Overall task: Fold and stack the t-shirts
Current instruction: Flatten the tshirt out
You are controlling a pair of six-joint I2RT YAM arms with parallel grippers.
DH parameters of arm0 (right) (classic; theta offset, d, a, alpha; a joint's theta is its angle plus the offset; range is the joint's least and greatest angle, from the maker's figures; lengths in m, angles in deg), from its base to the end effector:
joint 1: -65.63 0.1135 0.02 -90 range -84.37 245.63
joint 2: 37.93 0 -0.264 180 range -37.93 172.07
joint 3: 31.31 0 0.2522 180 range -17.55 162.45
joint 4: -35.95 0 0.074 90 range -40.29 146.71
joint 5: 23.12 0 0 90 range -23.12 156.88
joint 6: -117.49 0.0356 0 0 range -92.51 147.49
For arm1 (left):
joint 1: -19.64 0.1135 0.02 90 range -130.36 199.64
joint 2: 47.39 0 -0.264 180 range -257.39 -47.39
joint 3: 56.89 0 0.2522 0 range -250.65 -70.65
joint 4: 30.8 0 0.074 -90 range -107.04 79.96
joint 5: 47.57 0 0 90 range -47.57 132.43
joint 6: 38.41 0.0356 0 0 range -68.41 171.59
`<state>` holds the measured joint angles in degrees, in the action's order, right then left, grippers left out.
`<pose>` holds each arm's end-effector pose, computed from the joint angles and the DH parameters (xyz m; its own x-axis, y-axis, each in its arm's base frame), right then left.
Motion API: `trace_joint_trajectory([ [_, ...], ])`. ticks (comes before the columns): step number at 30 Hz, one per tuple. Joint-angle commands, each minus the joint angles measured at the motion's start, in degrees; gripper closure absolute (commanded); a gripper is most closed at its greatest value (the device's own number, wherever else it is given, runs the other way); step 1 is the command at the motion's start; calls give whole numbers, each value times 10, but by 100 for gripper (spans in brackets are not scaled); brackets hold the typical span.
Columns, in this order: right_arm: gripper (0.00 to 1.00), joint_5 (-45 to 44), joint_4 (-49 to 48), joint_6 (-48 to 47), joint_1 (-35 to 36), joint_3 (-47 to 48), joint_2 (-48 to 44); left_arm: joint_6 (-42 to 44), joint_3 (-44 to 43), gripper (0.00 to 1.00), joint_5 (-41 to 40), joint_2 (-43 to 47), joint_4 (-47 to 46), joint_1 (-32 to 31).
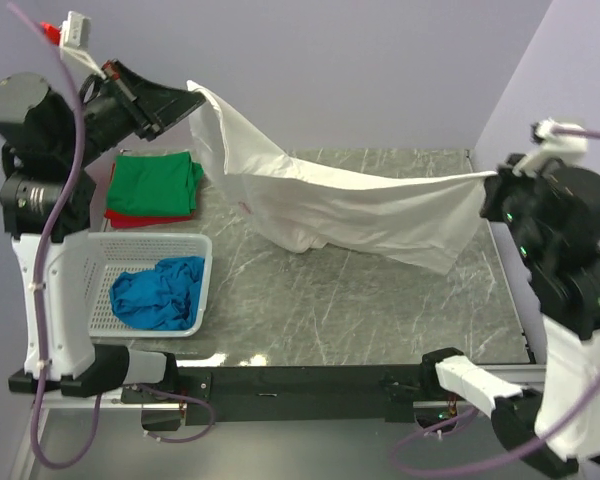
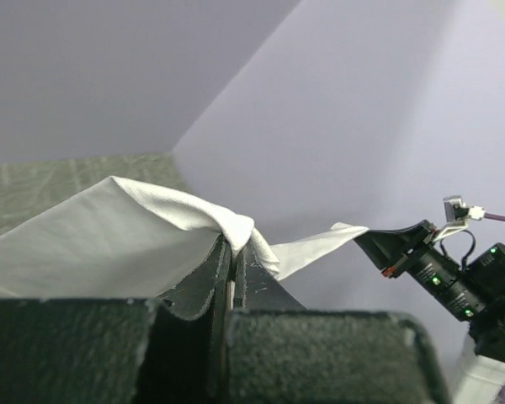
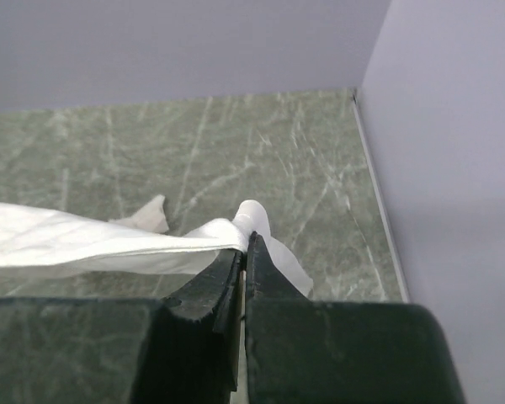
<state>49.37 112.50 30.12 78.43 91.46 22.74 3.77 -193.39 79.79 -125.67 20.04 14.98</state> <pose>0.1128 0.0146 0.5396 -0.2397 -0.0096 -0.9708 0.0839 0.9960 -0.0306 0.1982 -0.0378 0.5995 -0.4064 -0.5578 -0.7237 0.5410 0.4914 -0.6826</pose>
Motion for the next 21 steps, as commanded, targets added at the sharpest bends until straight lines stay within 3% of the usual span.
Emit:
trace_joint_trajectory([
  [1, 100, 38, -71, -21, -4, 8, -72, -52, 23, 100, 62, 72, -114, 3],
  [12, 100, 8, -121, -47, -4, 97, -97, -134, 43, 99, 24, 154, -130, 3],
  [18, 100, -31, -153, -63, -4, 52, -62, -99, 126, 99, -15, 142, -132, 3],
  [21, 100, -51, -200, -76, -4, -22, -39, -72, 190, 99, -27, 107, -160, 2],
])
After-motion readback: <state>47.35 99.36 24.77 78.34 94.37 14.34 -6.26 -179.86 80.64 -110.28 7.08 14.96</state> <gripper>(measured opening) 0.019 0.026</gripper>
